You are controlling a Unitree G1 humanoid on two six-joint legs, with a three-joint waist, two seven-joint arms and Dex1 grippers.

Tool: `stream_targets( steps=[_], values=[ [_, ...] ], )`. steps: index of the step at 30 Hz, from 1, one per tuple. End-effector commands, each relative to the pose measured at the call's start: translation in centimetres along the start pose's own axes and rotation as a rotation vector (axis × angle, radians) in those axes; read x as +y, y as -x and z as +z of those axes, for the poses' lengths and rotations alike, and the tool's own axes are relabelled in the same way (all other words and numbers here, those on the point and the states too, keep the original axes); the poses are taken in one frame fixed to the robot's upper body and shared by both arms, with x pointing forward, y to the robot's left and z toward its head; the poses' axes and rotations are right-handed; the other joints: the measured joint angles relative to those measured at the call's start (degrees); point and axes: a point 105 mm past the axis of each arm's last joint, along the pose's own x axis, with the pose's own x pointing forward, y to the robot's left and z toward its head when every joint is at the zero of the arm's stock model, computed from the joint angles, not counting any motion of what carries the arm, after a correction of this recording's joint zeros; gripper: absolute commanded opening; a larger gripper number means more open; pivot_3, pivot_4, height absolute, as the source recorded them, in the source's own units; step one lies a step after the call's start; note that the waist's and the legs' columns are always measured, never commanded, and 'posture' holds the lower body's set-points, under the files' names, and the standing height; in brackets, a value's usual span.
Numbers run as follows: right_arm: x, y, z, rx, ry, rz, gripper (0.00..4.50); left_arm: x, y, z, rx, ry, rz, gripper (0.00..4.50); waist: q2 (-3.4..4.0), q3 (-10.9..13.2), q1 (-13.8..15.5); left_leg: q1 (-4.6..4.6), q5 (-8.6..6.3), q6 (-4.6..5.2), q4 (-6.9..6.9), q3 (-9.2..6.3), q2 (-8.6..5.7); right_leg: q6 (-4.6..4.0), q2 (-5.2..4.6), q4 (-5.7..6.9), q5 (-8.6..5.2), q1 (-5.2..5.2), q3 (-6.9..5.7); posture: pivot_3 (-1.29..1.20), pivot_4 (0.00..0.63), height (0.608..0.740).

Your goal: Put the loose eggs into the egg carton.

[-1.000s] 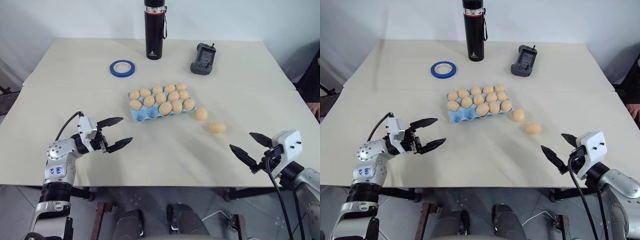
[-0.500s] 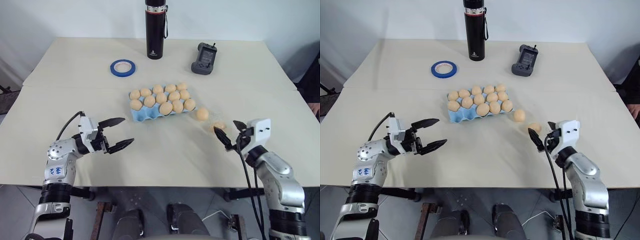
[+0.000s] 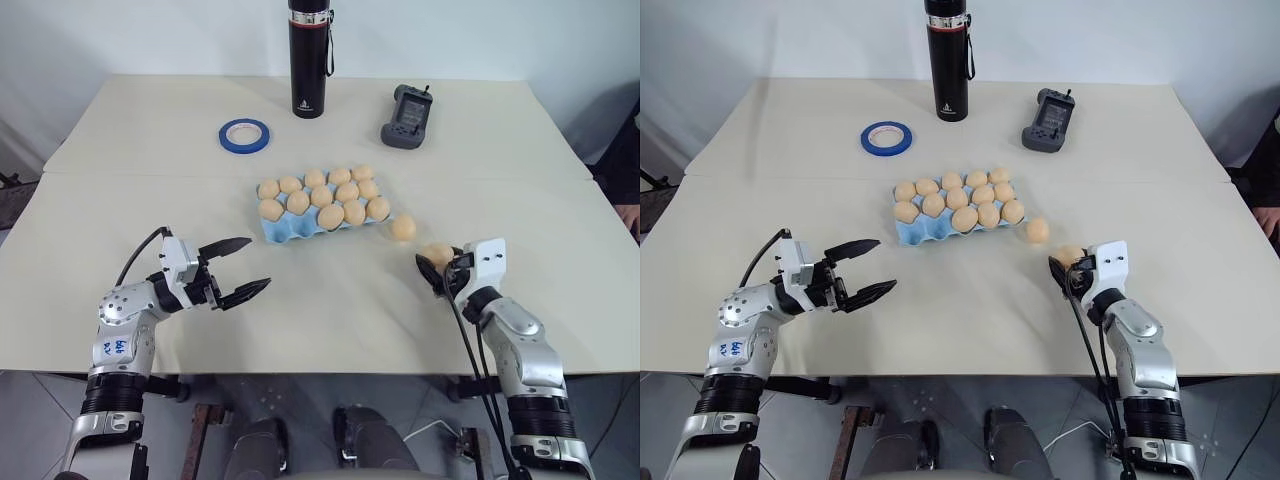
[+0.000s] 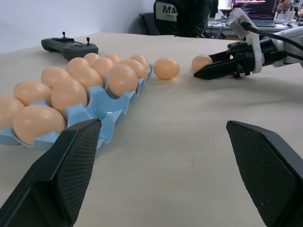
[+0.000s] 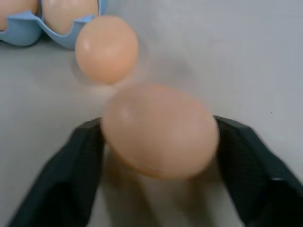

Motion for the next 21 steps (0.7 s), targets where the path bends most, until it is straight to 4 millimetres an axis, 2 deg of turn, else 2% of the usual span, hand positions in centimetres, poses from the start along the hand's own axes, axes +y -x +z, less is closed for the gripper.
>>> stream_targets(
  steps=[1, 5, 7, 9, 13, 17, 21],
  values=[
    [-0.3, -0.1, 3.0, -0.103, 0.037, -0.015, 2.31, 0.2, 0.3, 1.1, -0.029, -0.039, 0.018, 4.50, 0.00, 0.00, 0.01, 0.00, 0.00, 0.00, 0.01, 0.00, 0.00, 0.00, 0.00, 0.00, 0.00, 0.00, 0.00, 0.00, 0.150, 0.740],
    [0.3, 0.2, 4.3, -0.131, 0.063, 0.025, 2.15, 0.2, 0.3, 1.0, -0.024, -0.041, 0.015, 4.50, 0.01, 0.00, 0.03, 0.00, 0.00, 0.00, 0.00, 0.00, 0.00, 0.00, 0.00, 0.01, 0.00, 0.00, 0.00, 0.00, 0.150, 0.740],
    [1.7, 0.0, 5.9, -0.165, 0.071, 0.080, 2.14, 0.3, 0.4, 1.1, -0.025, -0.043, 0.024, 4.50, 0.01, 0.00, 0.01, 0.00, 0.00, 0.00, -0.01, -0.01, 0.00, 0.00, 0.00, 0.00, 0.00, -0.01, -0.01, 0.00, 0.150, 0.740],
    [3.5, -0.3, 7.3, -0.191, 0.075, 0.145, 2.14, 0.4, 0.4, 1.0, -0.024, -0.044, 0.026, 4.50, 0.01, 0.01, -0.19, 0.00, 0.00, 0.00, -0.01, 0.00, 0.01, 0.00, 0.00, 0.01, 0.00, -0.01, 0.00, 0.00, 0.150, 0.740],
    [7.7, -2.3, 9.3, -0.221, 0.056, 0.260, 2.14, 0.4, 0.3, 1.0, -0.026, -0.044, 0.027, 4.50, 0.01, 0.01, -0.33, 0.03, 0.02, -0.01, 0.02, 0.00, 0.02, -0.04, 0.02, 0.09, 0.02, -0.03, 0.00, 0.00, 0.150, 0.740],
    [10.8, -4.2, 10.8, -0.251, 0.054, 0.314, 2.14, 0.4, 0.2, 1.1, -0.029, -0.048, 0.035, 4.50, 0.01, 0.01, -0.15, 0.02, 0.04, -0.01, 0.01, -0.02, 0.02, -0.07, 0.01, 0.11, 0.04, -0.07, -0.02, 0.00, 0.150, 0.740],
    [15.7, -6.0, 12.1, -0.288, 0.047, 0.428, 2.14, 0.4, 0.7, 0.9, -0.022, -0.061, 0.063, 4.50, 0.00, 0.00, -0.14, -0.09, 0.03, 0.01, 0.01, -0.01, 0.01, -0.07, -0.05, 0.04, 0.04, -0.13, -0.05, 0.00, 0.150, 0.740]
  ],
)
